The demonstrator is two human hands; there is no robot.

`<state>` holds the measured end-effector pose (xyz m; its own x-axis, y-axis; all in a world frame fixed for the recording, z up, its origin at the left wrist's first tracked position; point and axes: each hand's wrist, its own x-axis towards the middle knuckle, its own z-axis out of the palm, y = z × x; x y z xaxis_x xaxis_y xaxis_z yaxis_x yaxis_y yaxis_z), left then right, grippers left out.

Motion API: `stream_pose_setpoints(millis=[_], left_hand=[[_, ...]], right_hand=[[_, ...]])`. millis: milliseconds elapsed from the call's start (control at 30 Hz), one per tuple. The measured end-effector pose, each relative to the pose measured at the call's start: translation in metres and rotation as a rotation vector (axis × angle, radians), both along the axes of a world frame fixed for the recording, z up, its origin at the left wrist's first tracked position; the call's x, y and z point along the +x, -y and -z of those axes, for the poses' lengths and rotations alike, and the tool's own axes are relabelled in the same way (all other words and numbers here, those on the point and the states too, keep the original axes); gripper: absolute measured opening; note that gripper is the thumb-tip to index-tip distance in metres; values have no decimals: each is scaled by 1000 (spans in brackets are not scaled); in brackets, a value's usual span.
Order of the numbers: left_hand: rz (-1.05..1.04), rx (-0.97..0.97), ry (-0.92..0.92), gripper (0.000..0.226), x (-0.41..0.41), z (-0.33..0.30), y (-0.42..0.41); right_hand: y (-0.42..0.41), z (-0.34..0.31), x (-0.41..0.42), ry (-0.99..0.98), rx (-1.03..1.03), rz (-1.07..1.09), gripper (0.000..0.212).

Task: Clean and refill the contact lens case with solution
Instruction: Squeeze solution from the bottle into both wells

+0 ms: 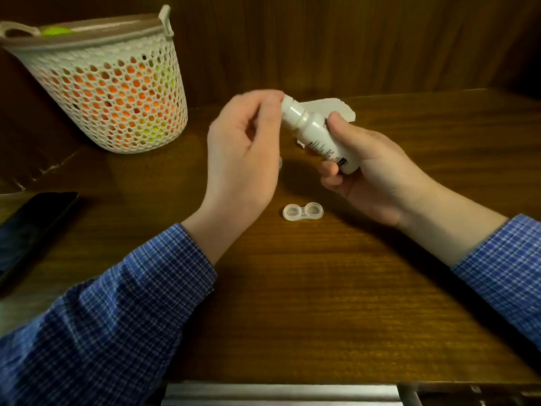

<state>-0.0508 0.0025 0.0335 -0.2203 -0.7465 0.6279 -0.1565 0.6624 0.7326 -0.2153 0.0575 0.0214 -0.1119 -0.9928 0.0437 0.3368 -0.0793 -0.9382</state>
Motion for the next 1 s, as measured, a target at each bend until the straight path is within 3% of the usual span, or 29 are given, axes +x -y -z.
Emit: stream_pose_setpoints(millis=[133, 567, 700, 833, 933, 1000], left_hand=[[69, 98, 82, 35, -3, 4, -4], [178, 117, 162, 45, 0, -1, -10], [179, -35, 275, 44, -18, -24, -13], [152, -267, 446, 52, -67, -54, -22], [182, -460, 668, 60, -111, -68, -26], [261, -482, 802, 64, -139, -69, -26]], right_hand=[[-5, 6, 10, -397, -126, 213, 32], [-13, 15, 5, -667, -266, 340, 29], [-22, 9, -3, -732, -384, 378, 23], [-32, 0, -34, -793, -452, 519, 32], [-43, 0, -71, -890, -335, 698, 42], [-50, 3, -98, -950, -212, 854, 43]])
